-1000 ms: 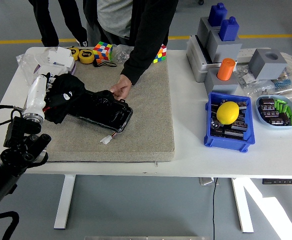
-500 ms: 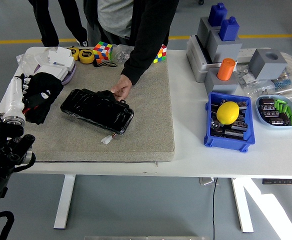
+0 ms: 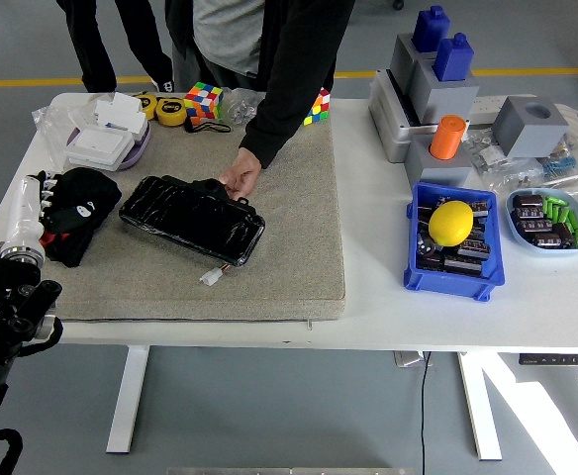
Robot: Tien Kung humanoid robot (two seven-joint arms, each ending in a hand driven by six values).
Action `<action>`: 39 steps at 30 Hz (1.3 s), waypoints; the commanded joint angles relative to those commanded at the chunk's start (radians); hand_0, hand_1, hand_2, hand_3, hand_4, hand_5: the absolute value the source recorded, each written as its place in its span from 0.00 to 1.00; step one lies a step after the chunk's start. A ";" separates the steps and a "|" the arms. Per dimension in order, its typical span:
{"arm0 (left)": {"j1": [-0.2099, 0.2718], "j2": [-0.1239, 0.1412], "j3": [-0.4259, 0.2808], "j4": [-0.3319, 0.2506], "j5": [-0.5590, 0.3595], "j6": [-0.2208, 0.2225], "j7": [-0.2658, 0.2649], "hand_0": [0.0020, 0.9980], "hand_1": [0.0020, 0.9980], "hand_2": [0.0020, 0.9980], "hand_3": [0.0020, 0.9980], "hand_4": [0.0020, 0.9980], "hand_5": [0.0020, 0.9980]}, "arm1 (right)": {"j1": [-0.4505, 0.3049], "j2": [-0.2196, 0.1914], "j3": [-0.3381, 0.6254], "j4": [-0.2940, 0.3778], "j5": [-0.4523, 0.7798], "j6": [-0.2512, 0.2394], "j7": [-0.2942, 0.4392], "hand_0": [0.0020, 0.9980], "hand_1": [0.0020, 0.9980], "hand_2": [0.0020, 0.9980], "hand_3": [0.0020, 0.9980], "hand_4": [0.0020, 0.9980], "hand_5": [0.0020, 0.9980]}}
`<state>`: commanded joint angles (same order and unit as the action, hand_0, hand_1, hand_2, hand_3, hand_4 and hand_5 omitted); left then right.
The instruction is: Pick the rag up,wipe the panel,place it on the desk
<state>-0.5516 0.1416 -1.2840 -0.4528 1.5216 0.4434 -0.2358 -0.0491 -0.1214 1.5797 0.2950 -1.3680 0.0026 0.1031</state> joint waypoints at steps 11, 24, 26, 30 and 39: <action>0.034 0.004 -0.013 -0.097 -0.001 -0.044 0.079 0.90 0.99 1.00 1.00 1.00 0.37 | -0.002 0.001 0.002 0.002 -0.002 0.001 0.000 0.56 0.57 0.50 0.52 0.89 0.38; 0.141 -0.009 -0.070 -0.389 -0.363 0.030 -0.149 0.62 0.74 0.76 0.80 1.00 0.33 | -0.004 -0.002 -0.012 0.001 0.003 0.001 0.001 0.56 0.57 0.50 0.52 0.89 0.38; 0.170 -0.024 -0.110 -0.433 -0.366 0.033 -0.170 0.62 0.74 0.76 0.80 1.00 0.33 | -0.003 -0.003 -0.015 -0.002 0.005 0.001 0.001 0.56 0.57 0.50 0.52 0.89 0.38; 0.221 -0.047 -0.177 -0.489 -0.381 0.007 -0.186 0.58 0.63 0.65 0.74 0.97 0.28 | 0.000 -0.004 -0.014 -0.008 0.004 0.001 0.002 0.56 0.57 0.50 0.52 0.89 0.38; 0.303 -0.048 -0.236 -0.554 -0.408 -0.030 -0.176 0.58 0.62 0.61 0.70 0.93 0.25 | 0.005 -0.005 -0.005 -0.025 -0.005 0.001 0.003 0.56 0.57 0.50 0.52 0.89 0.39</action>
<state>-0.2488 0.0935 -1.5196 -1.0072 1.1137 0.4132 -0.4120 -0.0443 -0.1266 1.5750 0.2696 -1.3734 0.0038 0.1065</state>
